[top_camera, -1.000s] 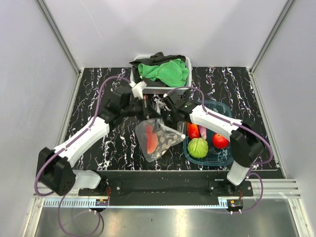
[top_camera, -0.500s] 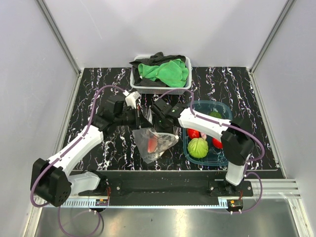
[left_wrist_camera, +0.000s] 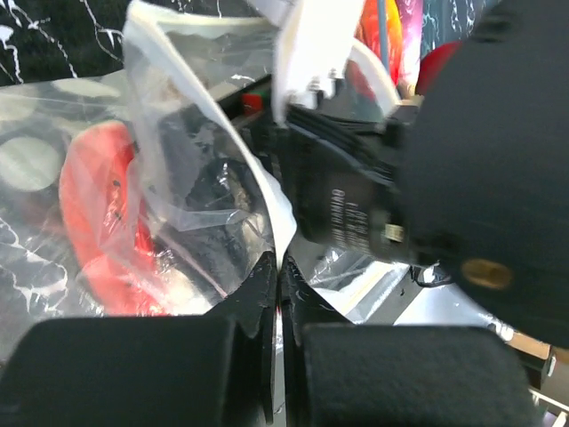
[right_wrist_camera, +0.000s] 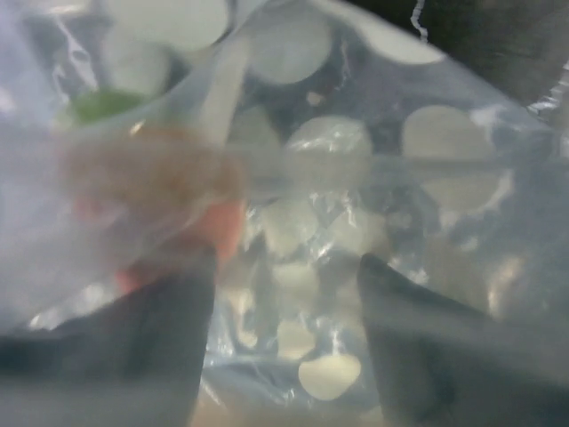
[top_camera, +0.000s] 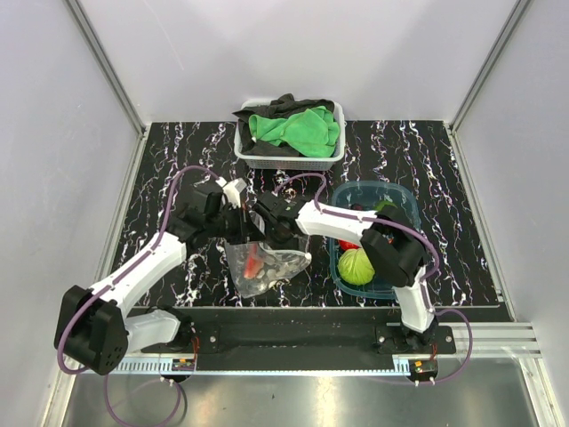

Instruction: Open the zip-top bag and remove the fake food

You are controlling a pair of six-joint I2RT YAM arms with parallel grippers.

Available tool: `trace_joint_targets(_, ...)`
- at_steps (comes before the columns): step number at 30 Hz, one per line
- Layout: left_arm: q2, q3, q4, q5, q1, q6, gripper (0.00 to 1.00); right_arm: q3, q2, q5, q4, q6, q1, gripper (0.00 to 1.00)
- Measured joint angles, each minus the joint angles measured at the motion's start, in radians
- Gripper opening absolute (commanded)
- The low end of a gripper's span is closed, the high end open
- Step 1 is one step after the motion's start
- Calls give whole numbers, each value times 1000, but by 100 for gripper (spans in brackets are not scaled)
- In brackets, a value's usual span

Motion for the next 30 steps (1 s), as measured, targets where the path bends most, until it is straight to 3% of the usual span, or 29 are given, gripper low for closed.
trace_joint_targets(7, -23, -12, 0, 6, 4, -4, 0, 2, 22, 2, 40, 8, 6, 71)
trace_joint_targets(16, 10, 134, 30, 89, 3, -63, 0, -97, -192, 74, 21, -2, -35, 72)
trace_joint_targets(25, 114, 275, 126, 147, -19, -198, 0, 66, -251, 251, -171, -112, -68, 72)
trace_joint_targets(30, 120, 298, 122, 148, -20, -206, 0, 72, -263, 262, -202, -132, -69, 74)
